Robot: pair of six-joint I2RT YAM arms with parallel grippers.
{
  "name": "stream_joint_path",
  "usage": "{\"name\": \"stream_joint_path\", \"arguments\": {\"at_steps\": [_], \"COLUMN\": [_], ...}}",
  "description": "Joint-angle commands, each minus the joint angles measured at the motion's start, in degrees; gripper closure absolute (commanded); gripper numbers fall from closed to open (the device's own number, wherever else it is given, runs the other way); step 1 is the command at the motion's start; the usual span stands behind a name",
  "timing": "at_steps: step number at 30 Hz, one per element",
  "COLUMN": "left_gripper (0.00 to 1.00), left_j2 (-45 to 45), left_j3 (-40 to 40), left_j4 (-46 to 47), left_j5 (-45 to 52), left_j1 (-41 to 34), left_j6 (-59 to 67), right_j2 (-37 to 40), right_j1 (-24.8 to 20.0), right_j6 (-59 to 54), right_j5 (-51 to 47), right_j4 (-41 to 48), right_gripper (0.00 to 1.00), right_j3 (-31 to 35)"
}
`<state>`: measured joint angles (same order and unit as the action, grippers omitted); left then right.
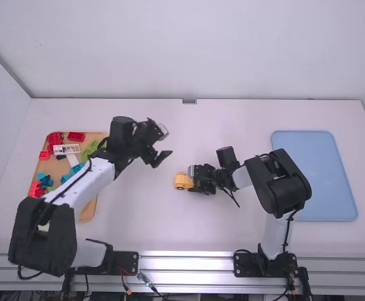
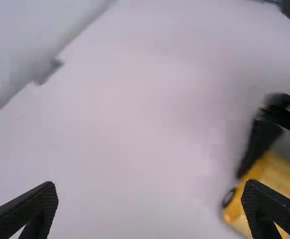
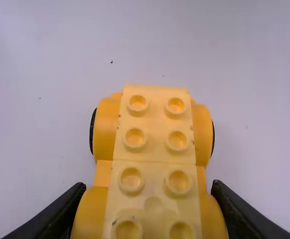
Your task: Assemble lego blocks to make yellow taxi
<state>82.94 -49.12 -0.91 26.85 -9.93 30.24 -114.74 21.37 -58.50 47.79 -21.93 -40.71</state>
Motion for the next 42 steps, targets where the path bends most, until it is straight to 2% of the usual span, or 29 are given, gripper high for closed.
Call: {"name": "stream_joint_path", "arguments": {"at_steps": [1, 4, 6, 8, 12, 16, 17, 19, 20, 21, 22, 24, 28, 31, 34, 38, 40, 42], "left_gripper": [0.01, 0.01, 0.01, 0.01, 0.01, 0.01, 0.01, 0.01, 0.01, 0.01, 0.01, 0.01, 0.01, 0.01, 0.01, 0.01, 0.01, 0.01], "left_j2": [-3.5, -6.2, -7.6, -8.3, -8.5, -8.5, -8.5, -8.5, -8.5, -8.5, -8.5, -8.5, -8.2, -7.6, -7.1, -7.1, -7.1, -7.1], "left_j3": [0.0, 0.0, 0.0, 0.1, 0.1, -1.0, -2.1, -3.3, -5.1, -5.1, -7.3, -9.0, -11.8, -12.9, -12.2, -11.3, -11.2, -10.9], "left_j4": [1.6, 4.3, 6.4, 7.8, 8.2, 11.1, 13.9, 16.7, 20.7, 20.7, 25.4, 29.7, 39.2, 46.0, 48.5, 51.3, 50.8, 48.3], "left_j5": [-7.9, -10.2, -12.9, -15.3, -19.4, -23.9, -24.9, -25.0, -24.9, -24.9, -25.0, -25.0, -27.2, -34.5, -44.0, -50.4, -48.5, -42.3], "left_j1": [2.5, 4.6, 5.9, 6.9, 9.4, 11.9, 13.0, 14.1, 15.7, 15.7, 17.9, 19.8, 24.7, 28.9, 32.7, 34.0, 33.7, 33.8], "left_j6": [-12.7, -18.2, -20.4, -22.2, -28.4, -34.4, -36.5, -37.5, -39.0, -39.0, -39.9, -39.9, -39.9, -39.9, -39.8, -38.6, -33.0, -22.8], "right_j2": [-1.1, -1.1, -1.1, -1.1, -0.7, 2.7, 4.8, 6.5, 8.6, 8.6, 10.2, 11.5, 13.4, 13.5, 13.6, 13.6, 13.6, 13.6], "right_j1": [0.0, 0.0, 0.0, 0.0, 0.0, 0.0, 0.0, 0.1, 0.0, 0.0, 0.0, 0.0, 0.0, 0.0, 0.4, 0.9, 0.9, 0.8], "right_j6": [-0.2, -0.2, 0.0, 1.9, 4.7, 4.7, 4.7, 4.7, 4.7, 4.7, 4.7, 4.7, 4.7, 4.7, 4.7, 4.7, 4.7, 4.7], "right_j5": [0.1, 0.1, 0.1, -1.0, -6.0, -12.9, -16.0, -18.5, -22.4, -22.4, -26.3, -29.2, -33.5, -35.1, -35.7, -35.7, -35.7, -36.3], "right_j4": [0.3, 0.3, 0.6, 0.8, 5.9, 17.7, 23.5, 28.2, 34.7, 34.7, 40.3, 44.6, 49.9, 51.8, 52.5, 52.6, 52.7, 52.9], "right_gripper": [0.46, 0.38, 0.22, 0.11, 0.00, 0.01, 0.01, 0.01, 0.01, 0.01, 0.01, 0.01, 0.01, 0.01, 0.01, 0.01, 0.01, 0.01], "right_j3": [-1.0, -1.5, -1.8, -2.3, -4.9, -8.5, -10.0, -11.3, -13.5, -13.5, -15.7, -17.6, -20.1, -21.7, -23.1, -24.8, -25.6, -26.6]}}
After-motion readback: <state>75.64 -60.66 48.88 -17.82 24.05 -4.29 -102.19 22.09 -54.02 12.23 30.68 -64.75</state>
